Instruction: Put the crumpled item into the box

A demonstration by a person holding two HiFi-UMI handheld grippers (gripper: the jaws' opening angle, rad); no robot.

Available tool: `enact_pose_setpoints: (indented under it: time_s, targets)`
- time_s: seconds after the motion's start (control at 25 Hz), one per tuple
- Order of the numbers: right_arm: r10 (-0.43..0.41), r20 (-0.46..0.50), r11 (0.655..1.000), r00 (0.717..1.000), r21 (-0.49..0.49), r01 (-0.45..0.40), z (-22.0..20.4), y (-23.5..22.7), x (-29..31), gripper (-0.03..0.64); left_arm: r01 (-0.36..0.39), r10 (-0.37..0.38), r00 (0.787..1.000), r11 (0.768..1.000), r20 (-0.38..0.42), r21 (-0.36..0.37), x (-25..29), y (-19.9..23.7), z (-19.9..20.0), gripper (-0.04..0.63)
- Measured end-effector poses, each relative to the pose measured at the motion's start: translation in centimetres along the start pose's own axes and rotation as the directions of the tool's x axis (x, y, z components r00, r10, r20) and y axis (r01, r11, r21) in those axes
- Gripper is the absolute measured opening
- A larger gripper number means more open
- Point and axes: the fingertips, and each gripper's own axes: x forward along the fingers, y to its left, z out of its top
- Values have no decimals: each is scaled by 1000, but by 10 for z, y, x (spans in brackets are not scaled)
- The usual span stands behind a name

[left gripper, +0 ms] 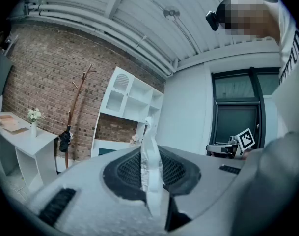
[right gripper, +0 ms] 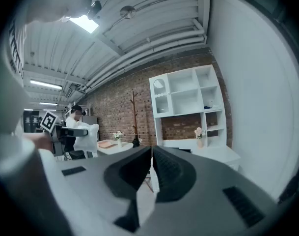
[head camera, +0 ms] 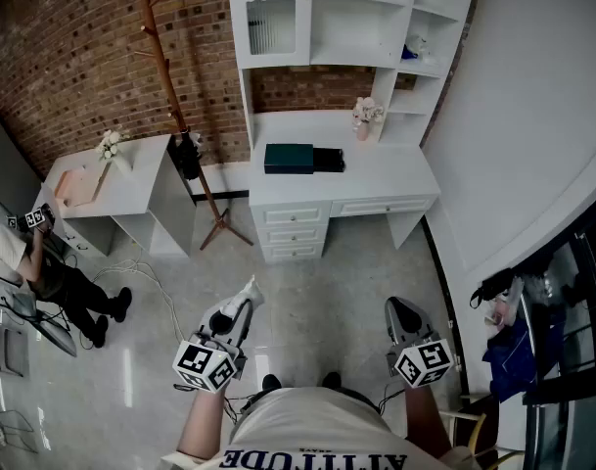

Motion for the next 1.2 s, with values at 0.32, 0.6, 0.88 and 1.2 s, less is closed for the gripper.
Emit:
enact_pose_setpoints:
  time_s: [0.32,0.6,0.88,1.2]
  targets:
    - [0,-3,1000,1000,8,0,2,-9,1,35,-8,8,1000,1000,-1,-5,6,-2,3,77]
    - [8,3,1000,1000,16,-8,5,-16,2,35,-13,13,1000,1000,-10,3,12,-6,6,77]
    - [16,8,999,1000,32,-17,3,-33,-8,35,-26,26,999,1000,-19,10,17,-22,0,77]
    - [51,-11,998,999,23,-51,-3,-67,-24,37,-62,62,998,998,-32,-1,30,-55,-12,77]
